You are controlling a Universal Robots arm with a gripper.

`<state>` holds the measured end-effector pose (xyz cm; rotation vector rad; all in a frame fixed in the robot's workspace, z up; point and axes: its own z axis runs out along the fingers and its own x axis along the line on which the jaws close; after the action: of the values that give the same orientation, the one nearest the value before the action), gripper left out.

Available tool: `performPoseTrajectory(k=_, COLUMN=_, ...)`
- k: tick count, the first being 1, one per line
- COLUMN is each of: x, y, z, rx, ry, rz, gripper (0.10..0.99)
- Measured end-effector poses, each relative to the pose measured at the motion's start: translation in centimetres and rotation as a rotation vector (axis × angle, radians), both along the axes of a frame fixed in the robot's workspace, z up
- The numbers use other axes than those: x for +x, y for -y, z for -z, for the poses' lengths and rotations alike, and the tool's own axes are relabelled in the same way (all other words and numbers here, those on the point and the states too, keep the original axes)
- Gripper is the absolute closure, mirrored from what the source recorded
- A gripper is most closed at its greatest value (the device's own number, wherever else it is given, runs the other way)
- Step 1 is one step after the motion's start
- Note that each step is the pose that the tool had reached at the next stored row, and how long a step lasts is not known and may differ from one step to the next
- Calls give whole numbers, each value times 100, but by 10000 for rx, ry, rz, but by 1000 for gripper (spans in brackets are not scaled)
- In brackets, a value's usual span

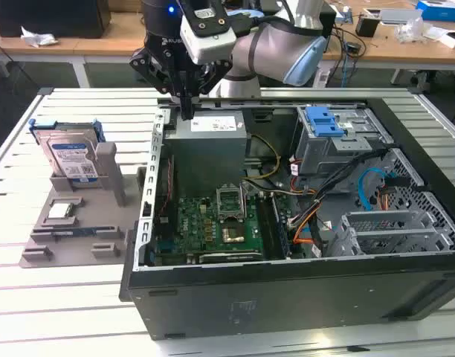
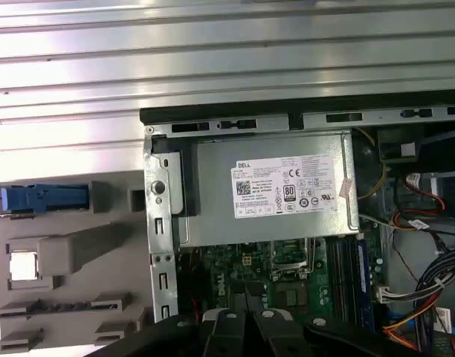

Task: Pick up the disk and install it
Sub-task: 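Reach for the disk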

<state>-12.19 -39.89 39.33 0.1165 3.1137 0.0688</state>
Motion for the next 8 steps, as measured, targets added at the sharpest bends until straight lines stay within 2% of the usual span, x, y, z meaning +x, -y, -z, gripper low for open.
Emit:
performPoseTrajectory(k=1, x=-29, y=0, z=0, rx=0, ry=0, rz=1, gripper=980)
performPoseTrajectory(k=2, x=-99, y=0, z=0, rx=-1, ry=0, rz=1, gripper=980)
performPoseTrajectory(k=8, x=-268, y=0, z=0, rx=0, ry=1, rz=1, gripper=980)
